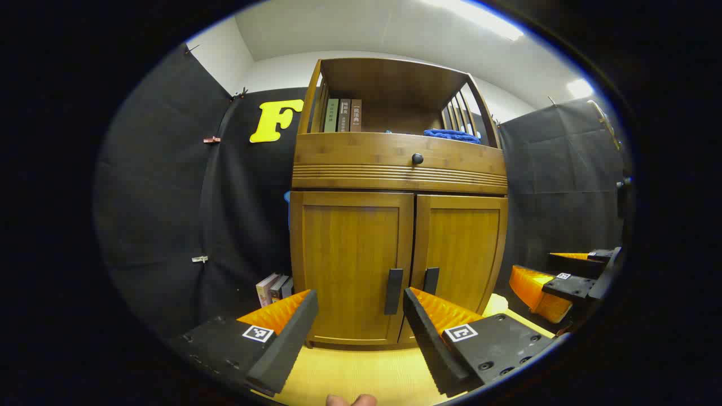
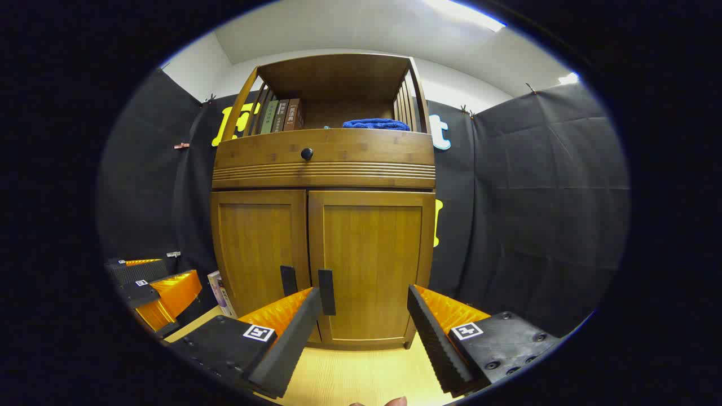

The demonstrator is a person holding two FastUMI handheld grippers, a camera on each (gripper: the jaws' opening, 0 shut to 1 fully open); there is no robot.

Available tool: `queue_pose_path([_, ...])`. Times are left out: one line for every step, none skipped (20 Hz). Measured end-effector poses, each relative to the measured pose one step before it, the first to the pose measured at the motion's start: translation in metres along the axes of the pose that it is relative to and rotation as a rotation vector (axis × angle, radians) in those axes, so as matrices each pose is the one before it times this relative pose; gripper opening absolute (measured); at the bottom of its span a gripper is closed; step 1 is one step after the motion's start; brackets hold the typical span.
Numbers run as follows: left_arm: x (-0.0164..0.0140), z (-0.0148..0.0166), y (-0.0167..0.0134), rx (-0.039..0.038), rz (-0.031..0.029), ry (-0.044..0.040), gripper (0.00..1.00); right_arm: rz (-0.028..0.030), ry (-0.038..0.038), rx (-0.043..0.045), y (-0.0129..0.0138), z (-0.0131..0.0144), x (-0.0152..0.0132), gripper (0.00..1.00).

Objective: Open the right door of the double-door shoe cabinet with the right hand, and open the left door with the left hand.

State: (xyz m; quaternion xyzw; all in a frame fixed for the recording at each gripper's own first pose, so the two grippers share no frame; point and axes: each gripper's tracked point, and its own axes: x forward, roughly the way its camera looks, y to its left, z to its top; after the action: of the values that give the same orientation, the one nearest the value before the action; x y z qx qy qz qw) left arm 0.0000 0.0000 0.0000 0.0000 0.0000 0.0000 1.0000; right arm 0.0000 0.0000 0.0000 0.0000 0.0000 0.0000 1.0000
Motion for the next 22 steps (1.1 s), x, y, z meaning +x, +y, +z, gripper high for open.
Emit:
queue_pose_path([-0.00022,0.00037,0.00155,0.0024,0.00412,-0.00201,0.94,0.0007,-0.00275,-0.00162,-0.0002,0.00138,0.00111,0.97])
queue_pose_path([0.00036,0.00176,0.00126,0.00197,0.00367,-0.00433,0.94,0.00117,-0.00169,-0.00011,0.00017,-0.00047,-0.00038,0.95])
queue_pose_path([0.00047,0.0001,-0.00012,0.00152,0.00033,-0.00308,0.94,-0.00061,-0.0011,-0.00089,-0.00043,0.00053,-0.00037,0.96])
queue_pose_path([0.00087,0.00101,-0.00035,0.00125,-0.0014,-0.00073,0.94,-0.00121,-0.00219,-0.00163,-0.00062,0.0005,0.00096,0.98])
queue_pose_path([0.00036,0.00036,0.0005,0.0015,0.00102,-0.00038,0.94,-0.00121,-0.00048,-0.00194,0.00002,0.00042,0.00004,0.97])
queue_pose_path([0.00067,0.00034,0.00056,-0.00012,-0.00017,-0.00054,0.94,0.00065,-0.00071,-0.00206,0.00018,-0.00016,-0.00109,0.97])
queue_pose_path([0.00049,0.00082,0.00006,-0.00117,-0.00016,-0.0003,0.94,-0.00092,-0.00066,-0.00265,0.0009,0.0004,0.00009,0.97])
queue_pose_path([0.00036,-0.0003,-0.00001,0.00034,-0.00103,0.00084,0.94,-0.00155,-0.00164,-0.00329,-0.00035,0.00032,0.00074,0.97])
queue_pose_path([0.00031,-0.00089,0.0011,0.00246,0.00086,0.00071,0.94,-0.00173,-0.00026,-0.00236,-0.00068,-0.00023,-0.00021,0.97])
queue_pose_path([0.00045,0.0005,0.0006,0.00338,0.0011,-0.00064,0.94,-0.0007,0.00075,-0.00008,0.00035,-0.00002,0.00056,0.97])
queue_pose_path([0.00037,-0.00031,0.00091,0.00285,0.00015,-0.00057,0.94,-0.00099,-0.00013,0.0013,0.00022,-0.00027,-0.0001,0.97])
queue_pose_path([0.00059,0.00068,0.00044,0.00219,-0.00013,-0.00053,0.94,-0.00062,0.00073,0.00066,0.00102,0.00069,0.00153,0.98])
queue_pose_path([0.00054,0.00054,0.00102,0.00047,0.00069,-0.00177,0.94,-0.00107,-0.00041,0.00054,0.00039,0.00091,0.00119,0.98])
queue_pose_path([0.00089,0.00052,0.00051,-0.00062,0.00014,-0.00098,0.94,-0.00049,-0.00022,-0.00044,-0.00017,-0.00024,-0.00075,0.98])
queue_pose_path([0.00041,-0.00047,0.00028,-0.00132,-0.00005,0.00023,0.92,0.00018,-0.00082,-0.00133,0.00083,0.0006,0.00086,0.96])
queue_pose_path([0.001,-0.00008,-0.00004,-0.00101,-0.0009,0.0012,0.94,0.00042,-0.00231,-0.00264,0.00046,-0.00006,0.00032,0.99])
queue_pose_path([0.00113,0.00018,0.00063,0.00035,0.00036,0.0015,0.94,-0.00104,-0.001,-0.00331,-0.00012,0.00054,0.00025,0.97])
queue_pose_path([0.00086,0.00047,0.00058,0.00036,0.00041,-0.00071,0.92,0.00103,-0.00105,-0.00197,0.00096,-0.00037,0.00086,0.97])
queue_pose_path([0.00103,0.00082,-0.0001,0.00074,-0.00038,-0.00113,0.94,0.0021,-0.00192,-0.00016,0.0013,0.00067,0.00156,0.95])
queue_pose_path([0.00089,0.00057,0.00105,0.00094,0.00036,-0.00093,0.94,0.00756,-0.00199,0.00358,0.00246,0.00051,0.00208,0.97])
queue_pose_path([0.00113,0.00064,0.00211,0.00173,-0.00078,0.00077,0.94,0.01131,-0.00034,0.00732,0.00332,0.00021,0.00242,0.95])
queue_pose_path([0.0008,-0.00033,0.00147,0.00139,0.00208,-0.00016,0.94,0.00889,0.00521,0.00708,0.00294,-0.00175,0.00363,0.98])
